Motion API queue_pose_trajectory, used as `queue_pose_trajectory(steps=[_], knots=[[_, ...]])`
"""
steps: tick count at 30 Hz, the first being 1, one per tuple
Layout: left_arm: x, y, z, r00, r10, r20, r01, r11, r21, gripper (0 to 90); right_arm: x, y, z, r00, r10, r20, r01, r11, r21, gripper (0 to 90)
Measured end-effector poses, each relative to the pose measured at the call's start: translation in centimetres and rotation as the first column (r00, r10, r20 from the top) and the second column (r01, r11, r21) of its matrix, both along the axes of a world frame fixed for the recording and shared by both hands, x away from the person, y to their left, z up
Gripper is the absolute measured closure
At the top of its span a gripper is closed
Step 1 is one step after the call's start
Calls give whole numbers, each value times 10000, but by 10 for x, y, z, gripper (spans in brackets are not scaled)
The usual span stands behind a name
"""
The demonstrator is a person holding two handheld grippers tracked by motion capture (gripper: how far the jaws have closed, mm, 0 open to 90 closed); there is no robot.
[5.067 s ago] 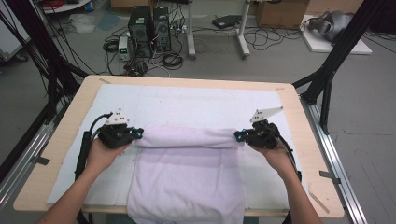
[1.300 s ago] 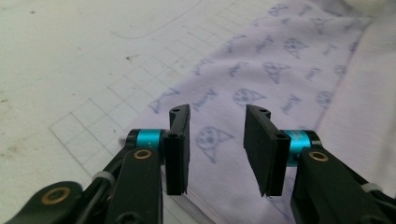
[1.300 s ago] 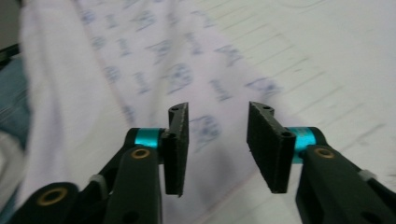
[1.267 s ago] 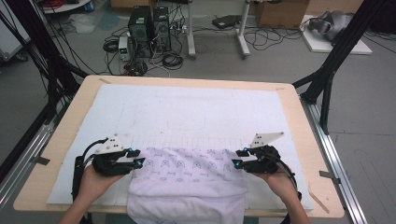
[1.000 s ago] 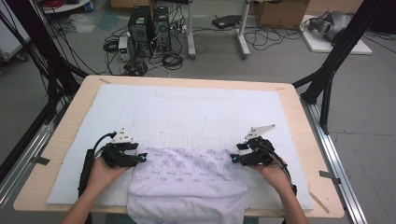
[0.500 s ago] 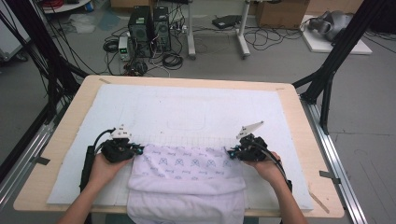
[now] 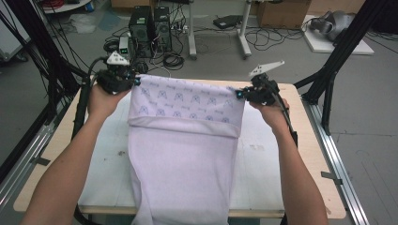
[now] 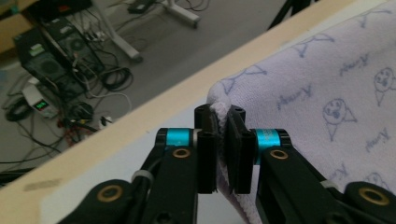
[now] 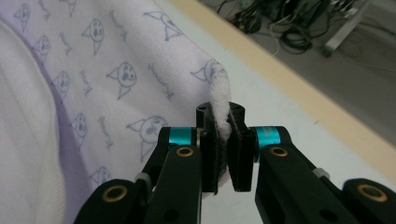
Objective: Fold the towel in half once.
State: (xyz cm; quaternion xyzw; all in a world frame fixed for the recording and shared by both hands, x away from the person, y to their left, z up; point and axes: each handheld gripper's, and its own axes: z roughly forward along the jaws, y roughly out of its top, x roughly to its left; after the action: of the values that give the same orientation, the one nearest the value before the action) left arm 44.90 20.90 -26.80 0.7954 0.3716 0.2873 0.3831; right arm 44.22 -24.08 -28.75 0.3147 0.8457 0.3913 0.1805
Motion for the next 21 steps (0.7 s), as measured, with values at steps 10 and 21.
queue_pose_trajectory(steps=[10,21], knots=[[-23,22,-79,9866,-128,-1624,54,9989,-463,536,-1,-1,-61,9922,-3,-1247,77,9982,587,543],[-76,17,-129,9665,-1423,-2137,1247,9877,-938,509,-55,2,-107,9847,669,-1611,-592,9969,523,495]])
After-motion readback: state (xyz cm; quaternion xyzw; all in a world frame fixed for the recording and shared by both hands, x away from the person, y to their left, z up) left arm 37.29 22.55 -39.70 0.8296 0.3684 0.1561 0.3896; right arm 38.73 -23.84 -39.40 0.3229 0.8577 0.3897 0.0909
